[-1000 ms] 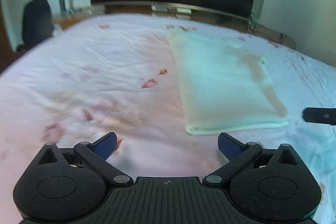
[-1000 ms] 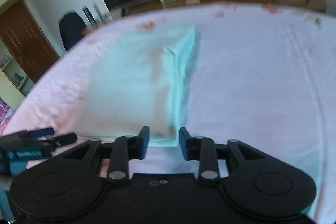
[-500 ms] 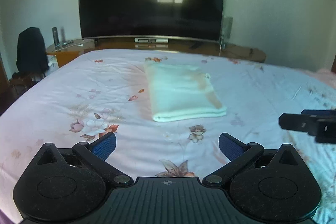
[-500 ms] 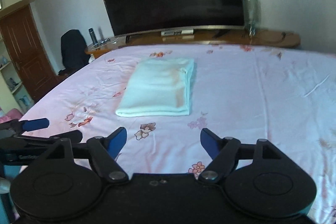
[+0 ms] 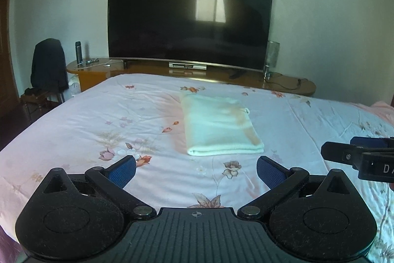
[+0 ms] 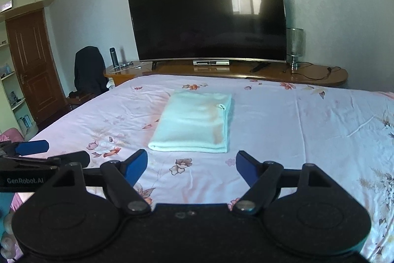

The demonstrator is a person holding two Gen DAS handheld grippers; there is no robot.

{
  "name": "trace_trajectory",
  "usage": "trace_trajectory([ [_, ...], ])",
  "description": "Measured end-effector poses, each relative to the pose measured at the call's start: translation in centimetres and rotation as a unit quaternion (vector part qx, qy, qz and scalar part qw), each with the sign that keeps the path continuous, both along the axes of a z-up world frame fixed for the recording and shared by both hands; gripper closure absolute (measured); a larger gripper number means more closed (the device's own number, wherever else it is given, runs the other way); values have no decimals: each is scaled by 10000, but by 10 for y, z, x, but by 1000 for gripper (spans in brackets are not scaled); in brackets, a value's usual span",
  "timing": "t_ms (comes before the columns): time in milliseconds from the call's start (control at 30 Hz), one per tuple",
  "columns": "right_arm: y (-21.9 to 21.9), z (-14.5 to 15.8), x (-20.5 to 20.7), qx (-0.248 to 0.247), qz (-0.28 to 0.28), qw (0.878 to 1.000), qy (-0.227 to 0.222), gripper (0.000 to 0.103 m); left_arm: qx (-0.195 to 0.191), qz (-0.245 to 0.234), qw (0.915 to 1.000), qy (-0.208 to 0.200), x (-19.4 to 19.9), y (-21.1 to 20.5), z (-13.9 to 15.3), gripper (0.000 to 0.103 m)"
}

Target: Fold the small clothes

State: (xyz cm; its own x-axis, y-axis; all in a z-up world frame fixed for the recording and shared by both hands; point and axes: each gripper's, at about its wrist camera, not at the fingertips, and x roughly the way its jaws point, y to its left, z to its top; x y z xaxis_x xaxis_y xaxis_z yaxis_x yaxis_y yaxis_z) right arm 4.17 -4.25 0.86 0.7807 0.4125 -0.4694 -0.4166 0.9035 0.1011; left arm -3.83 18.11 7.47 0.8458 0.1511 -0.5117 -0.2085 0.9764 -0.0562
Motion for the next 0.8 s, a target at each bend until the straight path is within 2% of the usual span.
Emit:
trace_trajectory([
  [800,-12,5,2,-39,-24,10000,-77,24,9,-67,10000,-34,8,-12,2,0],
])
